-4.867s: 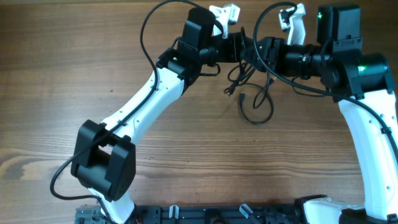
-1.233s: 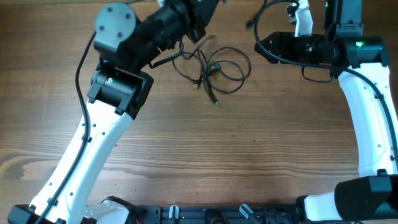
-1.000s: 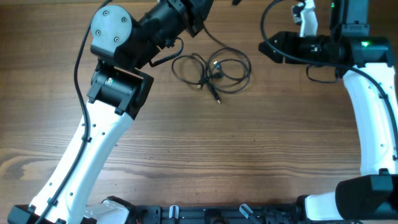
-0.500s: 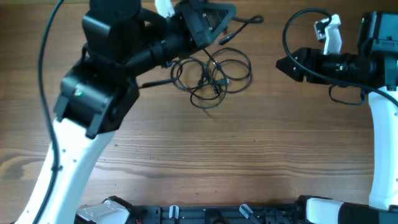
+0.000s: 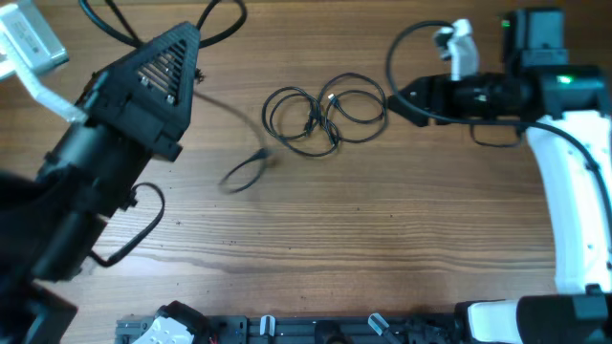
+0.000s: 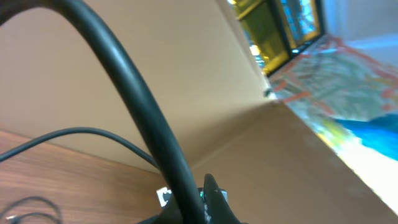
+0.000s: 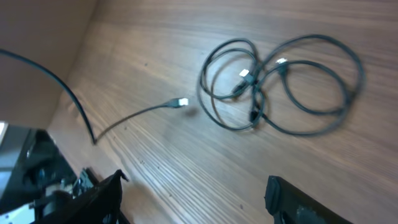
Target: Untangle cables
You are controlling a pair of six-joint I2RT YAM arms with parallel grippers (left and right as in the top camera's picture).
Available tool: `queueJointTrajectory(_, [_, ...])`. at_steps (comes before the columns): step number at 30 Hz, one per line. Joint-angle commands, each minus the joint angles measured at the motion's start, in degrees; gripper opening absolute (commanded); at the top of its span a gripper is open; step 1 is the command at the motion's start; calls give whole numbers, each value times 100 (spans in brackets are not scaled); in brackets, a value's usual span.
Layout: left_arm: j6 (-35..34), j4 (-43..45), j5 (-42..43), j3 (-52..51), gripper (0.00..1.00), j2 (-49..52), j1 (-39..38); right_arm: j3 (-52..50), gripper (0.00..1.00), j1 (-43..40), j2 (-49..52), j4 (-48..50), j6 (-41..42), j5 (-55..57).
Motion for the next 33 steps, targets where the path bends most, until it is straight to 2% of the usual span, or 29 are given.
queueJointTrajectory(1, [319,-243,-726,-39,4,446,2,94,76,402,262,407,81,-103])
queueJointTrajectory(9, [813,-1285,-1005,-39,4,1526,212,94,79,461,304,601,317,9])
queueJointTrajectory(13, [811,-2321,-1003,-39,4,1993,417,94,80,461,304,431,612,603])
queueJointTrajectory(18, [741,-3569,-894,-90,4,2883,431,94,84,461,304,433,610,658])
queueJointTrajectory(22, [667,-3534,-898,-577,4,3368,431,94,84,461,304,415,608,730])
queueJointTrajectory(26, [48,-3475,-1322,-1379,4,3453,479,94,84,461,304,385,614,828])
queueJointTrajectory(28, [-125,-3281,-1460,-1965,4,3453,546,94,86,461,304,400,649,831])
queueJointTrajectory(33, [-116,-2308,-1012,-3246,4,3456,542,94,87,461,304,341,782,1174])
